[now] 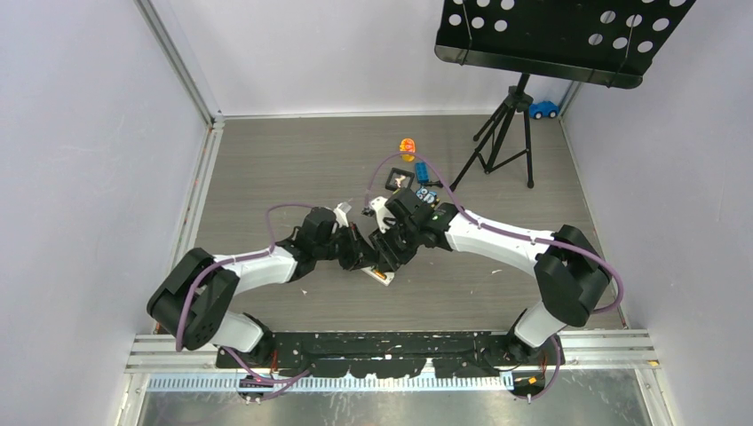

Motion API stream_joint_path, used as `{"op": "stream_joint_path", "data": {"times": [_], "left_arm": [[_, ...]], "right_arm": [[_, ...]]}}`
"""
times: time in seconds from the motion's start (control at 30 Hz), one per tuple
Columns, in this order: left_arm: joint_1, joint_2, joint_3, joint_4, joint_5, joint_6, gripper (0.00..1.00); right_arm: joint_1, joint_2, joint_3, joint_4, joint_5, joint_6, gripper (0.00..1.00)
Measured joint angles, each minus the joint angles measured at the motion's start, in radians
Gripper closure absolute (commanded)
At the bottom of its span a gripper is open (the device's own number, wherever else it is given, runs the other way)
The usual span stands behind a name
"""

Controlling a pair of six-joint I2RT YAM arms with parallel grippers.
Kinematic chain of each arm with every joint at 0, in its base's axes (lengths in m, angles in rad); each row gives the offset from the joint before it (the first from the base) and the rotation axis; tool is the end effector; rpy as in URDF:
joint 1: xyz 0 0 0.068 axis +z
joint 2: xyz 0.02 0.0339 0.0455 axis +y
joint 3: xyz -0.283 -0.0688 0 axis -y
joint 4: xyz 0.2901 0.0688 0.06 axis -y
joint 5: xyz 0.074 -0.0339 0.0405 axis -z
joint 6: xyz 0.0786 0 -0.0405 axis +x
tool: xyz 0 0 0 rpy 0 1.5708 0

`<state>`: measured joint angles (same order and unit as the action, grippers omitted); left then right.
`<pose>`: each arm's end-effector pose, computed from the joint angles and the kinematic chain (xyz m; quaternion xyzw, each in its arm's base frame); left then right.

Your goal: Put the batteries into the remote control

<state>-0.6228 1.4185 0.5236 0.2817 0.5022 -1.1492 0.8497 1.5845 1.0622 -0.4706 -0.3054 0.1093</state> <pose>0.2397 -0.2187 0.1222 -0.1131 0.8599 -0.4851 0.1115 0.2375 0.3060 0.1790 -0.3832 0.8675 0.2593 0.1826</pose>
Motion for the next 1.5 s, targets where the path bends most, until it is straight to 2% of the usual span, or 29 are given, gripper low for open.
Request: {"op": "stream_joint_path", "data": {"times": [0.1, 0.2, 0.3, 0.47, 0.67, 0.73, 0.87, 1.1, 1.23, 1.3, 1.43, 1.5], "left_arm": [[0.0, 0.0, 0.0, -0.001, 0.002, 0.005, 1.0], [0.0, -0.008, 0.0, -0.006, -0.008, 0.016, 1.0], [0.0, -0.04, 0.0, -0.014, -0.029, 0.037, 1.0], [0.001, -0.115, 0.0, -0.009, -0.066, 0.051, 1.0], [0.008, -0.188, -0.001, 0.046, -0.108, -0.002, 1.0], [0.01, -0.215, -0.002, 0.068, -0.122, -0.026, 1.0], [0.014, -0.275, -0.003, 0.085, -0.154, -0.068, 1.0], [0.015, -0.317, -0.043, 0.164, -0.187, -0.189, 1.0], [0.023, -0.315, -0.053, 0.208, -0.196, -0.24, 1.0], [0.024, -0.314, -0.053, 0.226, -0.196, -0.252, 1.0], [0.024, -0.309, -0.053, 0.249, -0.196, -0.265, 1.0], [0.024, -0.304, -0.053, 0.259, -0.193, -0.271, 1.0]], "right_arm": [[-0.002, 0.0, -0.001, 0.003, 0.005, 0.003, 0.31], [-0.023, -0.025, -0.043, 0.051, -0.003, 0.028, 0.26], [-0.082, -0.124, -0.15, 0.11, -0.037, 0.098, 0.21], [-0.179, -0.371, -0.317, 0.259, -0.061, 0.354, 0.17], [-0.183, -0.452, -0.453, 0.553, -0.042, 0.758, 0.18], [-0.183, -0.452, -0.506, 0.628, -0.02, 0.879, 0.2], [-0.183, -0.452, -0.565, 0.733, 0.02, 1.023, 0.37], [-0.183, -0.443, -0.655, 1.079, 0.022, 1.176, 0.58], [-0.189, -0.405, -0.666, 1.194, 0.018, 1.22, 0.7], [-0.19, -0.382, -0.67, 1.232, 0.011, 1.24, 0.72], [-0.191, -0.359, -0.67, 1.283, 0.0, 1.259, 0.69], [-0.191, -0.352, -0.67, 1.305, -0.01, 1.261, 0.71]]}}
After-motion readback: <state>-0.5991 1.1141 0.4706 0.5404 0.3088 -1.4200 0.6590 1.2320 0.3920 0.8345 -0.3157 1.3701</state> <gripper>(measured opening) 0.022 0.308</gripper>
